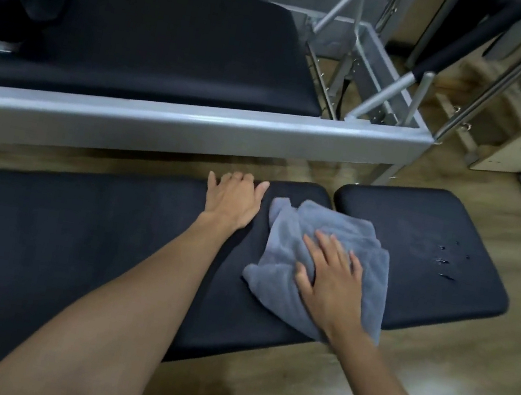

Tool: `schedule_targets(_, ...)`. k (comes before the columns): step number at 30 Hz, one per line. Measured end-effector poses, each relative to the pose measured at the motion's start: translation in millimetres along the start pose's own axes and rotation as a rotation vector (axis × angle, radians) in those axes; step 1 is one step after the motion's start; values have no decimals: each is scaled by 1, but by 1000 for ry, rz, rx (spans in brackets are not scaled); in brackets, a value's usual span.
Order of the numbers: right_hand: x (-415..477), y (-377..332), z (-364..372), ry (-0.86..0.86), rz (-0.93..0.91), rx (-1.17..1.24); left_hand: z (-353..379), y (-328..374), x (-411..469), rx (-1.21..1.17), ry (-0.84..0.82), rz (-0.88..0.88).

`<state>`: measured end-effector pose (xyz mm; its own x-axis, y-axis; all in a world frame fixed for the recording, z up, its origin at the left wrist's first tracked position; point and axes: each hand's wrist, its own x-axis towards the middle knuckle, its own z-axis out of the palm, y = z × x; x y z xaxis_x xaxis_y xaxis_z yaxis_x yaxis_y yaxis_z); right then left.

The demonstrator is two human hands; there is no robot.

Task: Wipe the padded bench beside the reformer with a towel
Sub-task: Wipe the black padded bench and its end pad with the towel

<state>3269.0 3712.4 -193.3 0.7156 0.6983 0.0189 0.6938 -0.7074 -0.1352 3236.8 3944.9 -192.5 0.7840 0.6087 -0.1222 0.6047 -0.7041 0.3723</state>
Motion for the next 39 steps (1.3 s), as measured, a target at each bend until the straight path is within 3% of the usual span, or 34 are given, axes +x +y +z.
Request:
schedule_targets(6,-21,3,-1,-49,-10,-25,4,-1,-7,8,20,35)
schedule_targets(19,177,-15,13,-13,-63,4,17,5,7,-38,147,-80)
schedule_targets(24,114,9,5,89,-168,51,11,20,-2,-53,96,-103)
schedule_targets(30,48,66,-13,57,-294,85,25,95,-3,-112,-13,-34)
schedule_targets(36,53,125,-83,259,-70,383,33,157,6,-346,-65,-47)
schedule_targets(39,51,156,-103,317,-136,256,40,171,14,-349,-41,-15)
